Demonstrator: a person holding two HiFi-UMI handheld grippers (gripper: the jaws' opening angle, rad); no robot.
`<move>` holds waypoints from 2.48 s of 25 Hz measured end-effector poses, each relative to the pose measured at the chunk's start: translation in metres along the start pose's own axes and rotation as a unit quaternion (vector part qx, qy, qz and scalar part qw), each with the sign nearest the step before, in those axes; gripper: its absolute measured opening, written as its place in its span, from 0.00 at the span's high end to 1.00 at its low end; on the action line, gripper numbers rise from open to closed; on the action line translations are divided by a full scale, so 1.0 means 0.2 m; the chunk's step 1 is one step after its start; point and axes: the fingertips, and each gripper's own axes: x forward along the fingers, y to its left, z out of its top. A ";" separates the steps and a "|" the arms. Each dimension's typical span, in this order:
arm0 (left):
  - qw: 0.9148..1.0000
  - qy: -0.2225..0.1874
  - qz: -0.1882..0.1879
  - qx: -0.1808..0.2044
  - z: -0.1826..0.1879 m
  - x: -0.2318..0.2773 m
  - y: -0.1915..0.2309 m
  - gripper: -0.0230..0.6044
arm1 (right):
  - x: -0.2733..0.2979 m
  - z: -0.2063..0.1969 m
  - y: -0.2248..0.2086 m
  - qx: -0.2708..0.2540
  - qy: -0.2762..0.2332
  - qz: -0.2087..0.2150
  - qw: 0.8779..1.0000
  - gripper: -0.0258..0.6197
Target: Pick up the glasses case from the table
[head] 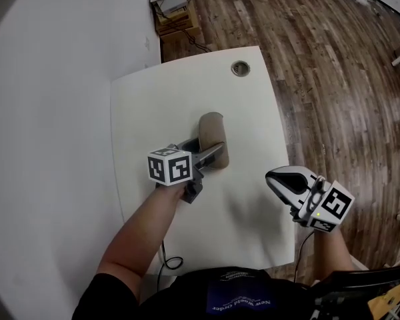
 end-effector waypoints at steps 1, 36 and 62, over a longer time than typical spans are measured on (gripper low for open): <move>1.000 0.006 -0.003 0.003 0.01 0.02 0.00 0.47 | 0.01 0.00 -0.02 0.002 0.001 0.000 1.000 0.96; 0.995 -0.058 -0.055 0.063 0.31 -0.16 -0.37 0.88 | -0.18 0.12 -0.12 0.011 -0.021 -0.015 1.000 0.96; 0.966 -0.199 0.044 0.162 0.11 -1.53 -1.64 0.88 | -0.73 0.82 0.84 -0.070 -0.041 0.082 0.993 0.96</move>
